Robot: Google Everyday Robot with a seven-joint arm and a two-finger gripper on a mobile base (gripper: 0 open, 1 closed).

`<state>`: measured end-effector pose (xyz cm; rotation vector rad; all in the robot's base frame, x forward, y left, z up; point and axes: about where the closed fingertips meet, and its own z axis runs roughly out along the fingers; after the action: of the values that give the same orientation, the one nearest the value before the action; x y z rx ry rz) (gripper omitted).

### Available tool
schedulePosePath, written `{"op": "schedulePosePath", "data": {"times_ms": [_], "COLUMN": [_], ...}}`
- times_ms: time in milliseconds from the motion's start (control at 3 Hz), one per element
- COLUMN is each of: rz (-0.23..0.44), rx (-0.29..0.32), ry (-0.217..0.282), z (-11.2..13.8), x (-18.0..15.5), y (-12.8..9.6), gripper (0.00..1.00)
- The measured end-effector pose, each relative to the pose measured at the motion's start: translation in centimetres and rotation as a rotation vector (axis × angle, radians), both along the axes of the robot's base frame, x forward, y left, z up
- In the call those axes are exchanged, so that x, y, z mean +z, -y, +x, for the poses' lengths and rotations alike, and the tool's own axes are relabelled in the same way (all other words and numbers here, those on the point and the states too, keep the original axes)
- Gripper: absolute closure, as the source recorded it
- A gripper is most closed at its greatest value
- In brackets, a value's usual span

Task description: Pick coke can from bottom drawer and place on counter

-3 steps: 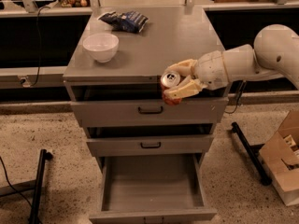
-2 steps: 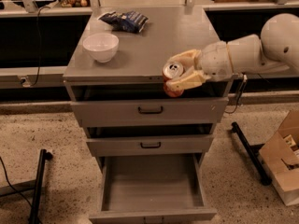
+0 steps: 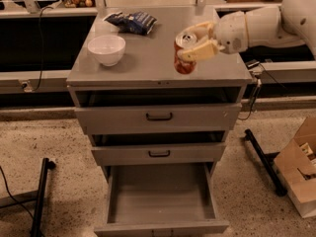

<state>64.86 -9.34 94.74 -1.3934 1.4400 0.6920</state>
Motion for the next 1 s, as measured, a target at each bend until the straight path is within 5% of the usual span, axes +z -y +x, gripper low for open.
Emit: {"op": "schedulePosePath", "data": {"times_ms": [667,1000], "rz": [0.157,0.128], "rx": [-0.173,-0.249], "ry": [-0.174,-0.231], "z": [7.0,8.8], "x": [-0.1,-0.5], "y": [0.8,0.7], "gripper": [1.0,0.82]}}
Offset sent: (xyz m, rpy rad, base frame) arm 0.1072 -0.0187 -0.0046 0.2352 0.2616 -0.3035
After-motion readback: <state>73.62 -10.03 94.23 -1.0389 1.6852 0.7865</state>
